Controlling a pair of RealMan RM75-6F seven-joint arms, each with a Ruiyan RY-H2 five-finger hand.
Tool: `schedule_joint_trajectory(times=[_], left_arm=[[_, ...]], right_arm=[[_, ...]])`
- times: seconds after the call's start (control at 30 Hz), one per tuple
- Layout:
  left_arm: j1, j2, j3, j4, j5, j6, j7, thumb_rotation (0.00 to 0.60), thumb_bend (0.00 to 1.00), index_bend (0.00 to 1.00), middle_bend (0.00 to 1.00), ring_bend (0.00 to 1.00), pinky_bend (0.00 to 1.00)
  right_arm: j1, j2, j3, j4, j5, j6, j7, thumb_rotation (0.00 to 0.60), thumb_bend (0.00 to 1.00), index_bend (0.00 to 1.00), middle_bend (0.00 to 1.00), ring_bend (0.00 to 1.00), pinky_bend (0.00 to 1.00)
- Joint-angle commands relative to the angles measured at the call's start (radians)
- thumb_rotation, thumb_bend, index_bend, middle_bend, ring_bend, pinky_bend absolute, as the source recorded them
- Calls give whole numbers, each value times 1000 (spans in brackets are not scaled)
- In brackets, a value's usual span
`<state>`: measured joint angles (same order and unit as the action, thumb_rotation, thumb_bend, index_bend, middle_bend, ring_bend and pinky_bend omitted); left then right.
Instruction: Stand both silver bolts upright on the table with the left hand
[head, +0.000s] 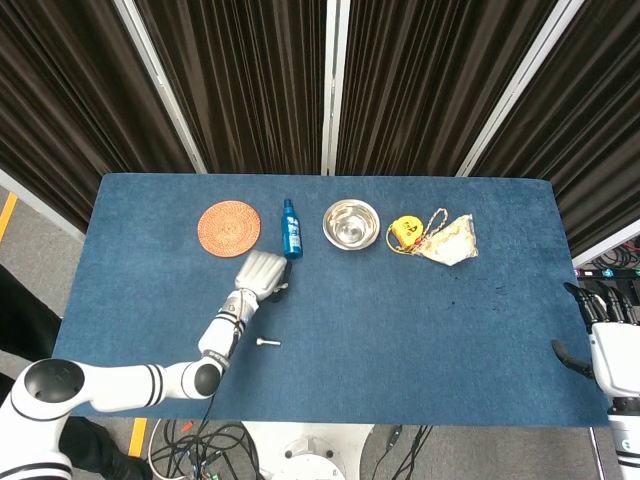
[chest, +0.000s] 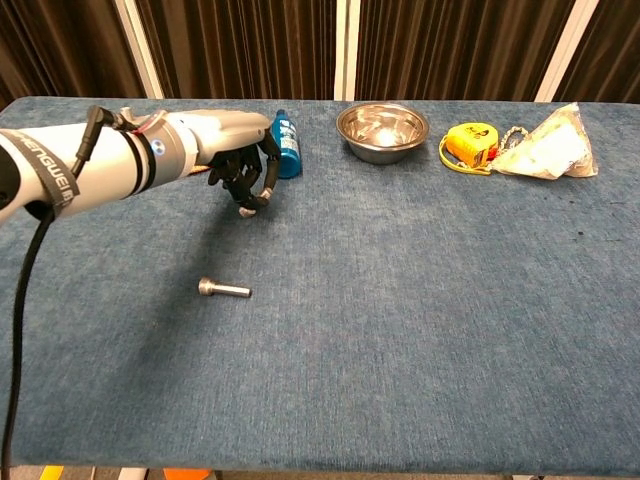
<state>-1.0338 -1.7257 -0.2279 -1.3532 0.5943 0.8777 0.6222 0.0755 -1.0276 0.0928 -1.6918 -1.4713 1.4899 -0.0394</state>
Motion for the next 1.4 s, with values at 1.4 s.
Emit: schedule_joint_trajectory(times=[1.4], left_arm=[[106,150,15,-128,134,28,-194,460,242,224,691,643,611]], right_arm=[[-1,4,0,-7,-12,11,1,600,152,143,218,63,96]])
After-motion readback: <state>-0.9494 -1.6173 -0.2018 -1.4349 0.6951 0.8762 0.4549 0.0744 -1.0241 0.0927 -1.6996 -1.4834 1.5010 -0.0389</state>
